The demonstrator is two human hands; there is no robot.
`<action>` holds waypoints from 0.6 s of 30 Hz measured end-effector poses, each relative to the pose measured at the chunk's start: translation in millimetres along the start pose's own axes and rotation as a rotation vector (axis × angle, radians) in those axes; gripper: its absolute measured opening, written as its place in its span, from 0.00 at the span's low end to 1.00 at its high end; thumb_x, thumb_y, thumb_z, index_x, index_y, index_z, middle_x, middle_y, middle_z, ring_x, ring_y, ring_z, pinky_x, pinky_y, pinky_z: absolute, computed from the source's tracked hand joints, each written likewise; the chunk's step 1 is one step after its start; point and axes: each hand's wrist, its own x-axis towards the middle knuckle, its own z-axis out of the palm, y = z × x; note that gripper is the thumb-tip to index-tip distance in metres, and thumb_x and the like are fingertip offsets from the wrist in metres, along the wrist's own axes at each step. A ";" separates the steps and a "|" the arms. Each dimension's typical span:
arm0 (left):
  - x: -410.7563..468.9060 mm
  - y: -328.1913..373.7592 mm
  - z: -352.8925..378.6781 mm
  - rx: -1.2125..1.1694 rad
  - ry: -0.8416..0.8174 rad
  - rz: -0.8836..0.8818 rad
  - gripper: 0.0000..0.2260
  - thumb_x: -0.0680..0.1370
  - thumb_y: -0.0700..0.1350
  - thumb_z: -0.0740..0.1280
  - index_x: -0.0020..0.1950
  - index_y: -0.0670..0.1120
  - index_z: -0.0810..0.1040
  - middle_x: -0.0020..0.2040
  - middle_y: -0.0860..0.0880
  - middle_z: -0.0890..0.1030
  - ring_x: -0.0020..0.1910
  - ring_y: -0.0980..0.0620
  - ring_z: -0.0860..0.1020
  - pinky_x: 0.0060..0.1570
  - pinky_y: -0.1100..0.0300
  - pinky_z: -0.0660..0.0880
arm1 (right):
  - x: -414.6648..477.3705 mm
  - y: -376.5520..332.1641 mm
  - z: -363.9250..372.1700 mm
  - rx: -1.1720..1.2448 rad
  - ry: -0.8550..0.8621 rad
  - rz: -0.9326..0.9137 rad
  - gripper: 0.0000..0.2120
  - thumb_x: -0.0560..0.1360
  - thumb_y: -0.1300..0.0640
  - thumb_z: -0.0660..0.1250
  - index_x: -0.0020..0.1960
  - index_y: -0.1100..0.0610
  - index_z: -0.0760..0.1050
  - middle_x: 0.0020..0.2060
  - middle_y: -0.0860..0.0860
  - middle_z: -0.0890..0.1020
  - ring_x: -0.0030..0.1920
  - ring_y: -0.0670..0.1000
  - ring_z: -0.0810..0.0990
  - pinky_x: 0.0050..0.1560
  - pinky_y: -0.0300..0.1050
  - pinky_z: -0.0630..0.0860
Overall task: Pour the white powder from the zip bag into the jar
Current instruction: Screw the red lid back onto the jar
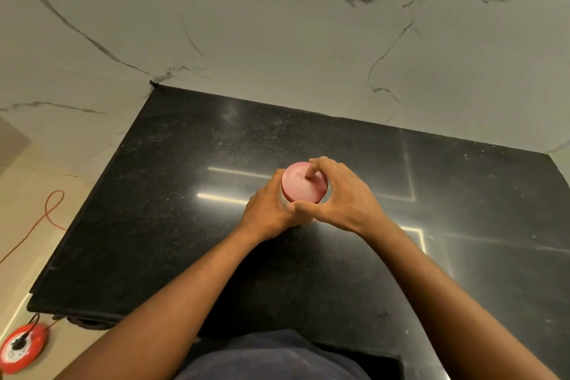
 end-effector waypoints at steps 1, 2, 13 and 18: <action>0.5 -1.2 -0.1 0.002 0.002 0.002 0.43 0.58 0.68 0.81 0.70 0.67 0.67 0.60 0.59 0.82 0.57 0.53 0.82 0.56 0.46 0.84 | 1.6 -0.7 -1.7 -0.021 -0.016 -0.006 0.28 0.66 0.31 0.74 0.57 0.43 0.70 0.58 0.41 0.78 0.53 0.46 0.76 0.46 0.40 0.73; 1.2 -2.0 -0.1 0.006 0.000 0.001 0.43 0.58 0.68 0.81 0.70 0.67 0.66 0.59 0.59 0.82 0.57 0.53 0.82 0.56 0.45 0.84 | 4.0 -1.8 -3.8 -0.034 -0.033 -0.009 0.27 0.66 0.33 0.74 0.58 0.43 0.70 0.58 0.42 0.78 0.53 0.47 0.77 0.44 0.39 0.72; 4.2 -6.5 2.6 0.037 -0.019 0.000 0.41 0.58 0.69 0.81 0.66 0.69 0.66 0.54 0.62 0.82 0.53 0.58 0.82 0.50 0.52 0.82 | 33.4 -33.7 -16.9 -0.537 -0.152 0.043 0.35 0.66 0.25 0.66 0.61 0.49 0.72 0.45 0.50 0.81 0.40 0.54 0.77 0.37 0.46 0.70; 3.4 -9.7 2.4 0.028 -0.003 0.010 0.43 0.58 0.69 0.82 0.67 0.69 0.66 0.56 0.62 0.83 0.55 0.56 0.83 0.51 0.51 0.83 | 45.1 -44.6 -16.3 -0.729 -0.118 0.107 0.44 0.67 0.15 0.53 0.44 0.56 0.77 0.31 0.51 0.77 0.34 0.54 0.79 0.35 0.46 0.73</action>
